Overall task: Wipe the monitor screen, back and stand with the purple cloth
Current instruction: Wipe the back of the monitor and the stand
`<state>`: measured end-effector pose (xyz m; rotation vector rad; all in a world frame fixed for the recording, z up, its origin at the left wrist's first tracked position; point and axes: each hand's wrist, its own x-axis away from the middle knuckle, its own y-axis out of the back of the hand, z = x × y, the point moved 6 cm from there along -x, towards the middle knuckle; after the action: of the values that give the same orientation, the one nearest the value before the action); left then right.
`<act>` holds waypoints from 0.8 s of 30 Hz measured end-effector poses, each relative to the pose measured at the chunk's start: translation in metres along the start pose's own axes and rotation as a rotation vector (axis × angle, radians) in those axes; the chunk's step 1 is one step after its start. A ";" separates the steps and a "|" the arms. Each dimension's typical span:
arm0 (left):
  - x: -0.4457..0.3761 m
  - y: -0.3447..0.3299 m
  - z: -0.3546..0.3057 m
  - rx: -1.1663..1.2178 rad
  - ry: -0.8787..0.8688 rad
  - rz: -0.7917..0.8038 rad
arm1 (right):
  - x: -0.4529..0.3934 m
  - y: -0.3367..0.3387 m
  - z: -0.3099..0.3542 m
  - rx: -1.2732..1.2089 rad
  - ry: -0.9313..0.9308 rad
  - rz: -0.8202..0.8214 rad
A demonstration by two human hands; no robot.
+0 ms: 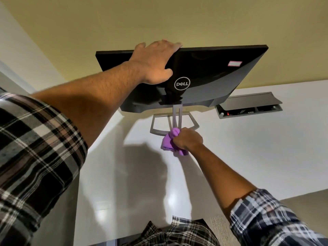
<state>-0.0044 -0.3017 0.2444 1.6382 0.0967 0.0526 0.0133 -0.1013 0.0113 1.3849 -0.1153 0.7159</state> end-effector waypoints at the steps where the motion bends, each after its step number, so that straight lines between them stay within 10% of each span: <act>1: 0.001 0.000 0.000 0.002 -0.005 -0.001 | 0.005 -0.002 -0.006 -0.043 -0.011 -0.046; 10: -0.003 0.001 0.001 0.009 0.004 0.000 | 0.039 0.032 -0.007 -0.435 0.095 -0.643; 18: -0.007 0.000 0.003 -0.005 -0.003 -0.002 | 0.001 -0.016 0.015 -0.198 0.369 -0.304; 24: -0.010 -0.001 0.005 -0.006 -0.005 0.002 | 0.017 -0.084 -0.017 0.084 0.158 -0.183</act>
<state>-0.0137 -0.3077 0.2438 1.6325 0.0906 0.0506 0.0645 -0.0800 -0.0559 1.3927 0.1658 0.6795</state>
